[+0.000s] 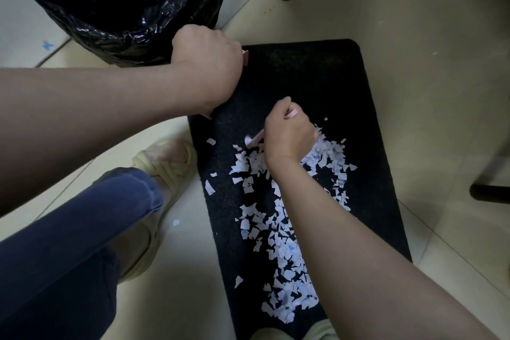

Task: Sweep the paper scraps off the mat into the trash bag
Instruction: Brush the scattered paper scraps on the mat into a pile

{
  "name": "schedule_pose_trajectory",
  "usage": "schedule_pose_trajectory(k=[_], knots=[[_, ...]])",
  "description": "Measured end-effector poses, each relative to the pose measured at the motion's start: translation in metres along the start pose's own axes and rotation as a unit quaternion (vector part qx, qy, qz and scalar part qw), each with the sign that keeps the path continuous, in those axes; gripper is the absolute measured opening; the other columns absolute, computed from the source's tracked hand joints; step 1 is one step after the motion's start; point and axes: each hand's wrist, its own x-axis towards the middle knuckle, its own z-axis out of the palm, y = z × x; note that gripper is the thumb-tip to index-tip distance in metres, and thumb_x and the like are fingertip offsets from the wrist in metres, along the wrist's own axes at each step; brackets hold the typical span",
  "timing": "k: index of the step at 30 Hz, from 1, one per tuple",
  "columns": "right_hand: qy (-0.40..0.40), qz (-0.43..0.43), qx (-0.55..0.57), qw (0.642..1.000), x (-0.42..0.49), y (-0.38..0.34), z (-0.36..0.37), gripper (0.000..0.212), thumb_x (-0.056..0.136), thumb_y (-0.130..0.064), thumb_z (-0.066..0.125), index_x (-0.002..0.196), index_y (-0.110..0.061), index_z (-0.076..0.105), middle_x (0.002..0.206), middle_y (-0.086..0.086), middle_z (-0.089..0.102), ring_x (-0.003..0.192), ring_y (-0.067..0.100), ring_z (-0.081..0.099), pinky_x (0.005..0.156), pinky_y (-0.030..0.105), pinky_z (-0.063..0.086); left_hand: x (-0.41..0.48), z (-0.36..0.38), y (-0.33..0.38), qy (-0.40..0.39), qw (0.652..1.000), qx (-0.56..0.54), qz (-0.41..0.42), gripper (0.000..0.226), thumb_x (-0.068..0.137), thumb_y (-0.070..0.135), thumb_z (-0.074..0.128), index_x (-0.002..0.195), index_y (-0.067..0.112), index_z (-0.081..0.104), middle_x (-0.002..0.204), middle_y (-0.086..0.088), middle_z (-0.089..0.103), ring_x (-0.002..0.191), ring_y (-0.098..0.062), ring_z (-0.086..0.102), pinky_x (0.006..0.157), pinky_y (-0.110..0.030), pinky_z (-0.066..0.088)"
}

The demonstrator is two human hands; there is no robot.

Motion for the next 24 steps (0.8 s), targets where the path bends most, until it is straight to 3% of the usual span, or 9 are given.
schedule_pose_trajectory(k=[4, 8, 12, 15, 18, 21, 24], knots=[[-0.030, -0.025, 0.091, 0.995, 0.000, -0.013, 0.008, 0.049, 0.093, -0.040, 0.038, 0.047, -0.024, 0.039, 0.045, -0.007, 0.044, 0.062, 0.023, 0.056, 0.083, 0.048, 0.050, 0.002, 0.005, 0.000, 0.013, 1.000, -0.002, -0.004, 0.022, 0.092, 0.009, 0.039, 0.092, 0.007, 0.060, 0.097, -0.017, 0.063, 0.087, -0.031, 0.058, 0.062, -0.030, 0.028], [-0.102, -0.017, 0.070, 0.992, -0.004, -0.017, 0.015, 0.049, 0.099, -0.036, 0.042, 0.053, -0.018, 0.043, 0.048, -0.006, 0.047, 0.058, 0.017, 0.051, 0.087, 0.043, 0.048, 0.002, 0.003, 0.000, 0.001, 1.000, 0.007, 0.000, 0.022, 0.092, 0.009, 0.039, 0.095, 0.008, 0.061, 0.100, -0.017, 0.063, 0.095, -0.034, 0.059, 0.067, -0.033, 0.030], [-0.020, 0.003, 0.000, 1.000, -0.007, -0.006, 0.005, 0.050, 0.099, -0.034, 0.036, 0.050, -0.025, 0.035, 0.049, -0.009, 0.044, 0.068, 0.021, 0.056, 0.096, 0.044, 0.040, 0.002, 0.003, -0.004, -0.004, 0.999, 0.035, -0.010, 0.022, 0.093, 0.009, 0.039, 0.096, 0.007, 0.061, 0.100, -0.016, 0.063, 0.094, -0.032, 0.059, 0.067, -0.032, 0.030], [-0.005, 0.003, 0.099, 0.995, -0.003, -0.015, 0.007, 0.049, 0.097, -0.037, 0.038, 0.049, -0.026, 0.037, 0.046, -0.009, 0.044, 0.064, 0.021, 0.056, 0.085, 0.043, 0.049, 0.002, 0.002, -0.004, -0.011, 0.999, 0.046, -0.010, 0.021, 0.093, 0.008, 0.040, 0.096, 0.006, 0.061, 0.099, -0.015, 0.062, 0.092, -0.030, 0.057, 0.066, -0.031, 0.029], [-0.088, 0.015, 0.125, 0.988, -0.001, -0.024, 0.019, 0.046, 0.098, -0.038, 0.045, 0.055, -0.024, 0.047, 0.057, -0.004, 0.057, 0.064, 0.020, 0.058, 0.067, 0.031, 0.047, 0.002, -0.001, 0.000, -0.021, 0.997, 0.071, -0.007, 0.020, 0.094, 0.009, 0.040, 0.090, 0.010, 0.060, 0.098, -0.014, 0.064, 0.090, -0.031, 0.061, 0.065, -0.031, 0.035], [-0.120, 0.002, 0.046, 0.992, -0.010, -0.020, 0.020, 0.045, 0.096, -0.039, 0.043, 0.054, -0.024, 0.046, 0.058, -0.007, 0.056, 0.072, 0.022, 0.060, 0.082, 0.038, 0.048, 0.001, -0.002, 0.000, -0.039, 0.995, 0.095, -0.006, 0.024, 0.091, 0.004, 0.041, 0.099, 0.006, 0.063, 0.102, -0.014, 0.065, 0.092, -0.033, 0.063, 0.069, -0.034, 0.040], [-0.033, -0.002, -0.013, 0.999, -0.015, -0.014, 0.010, 0.046, 0.096, -0.035, 0.038, 0.051, -0.025, 0.038, 0.052, -0.008, 0.048, 0.065, 0.020, 0.053, 0.091, 0.043, 0.043, 0.001, -0.004, -0.001, -0.058, 0.993, 0.102, -0.012, 0.023, 0.087, -0.001, 0.045, 0.100, 0.005, 0.063, 0.102, -0.014, 0.065, 0.092, -0.033, 0.063, 0.068, -0.034, 0.040]])
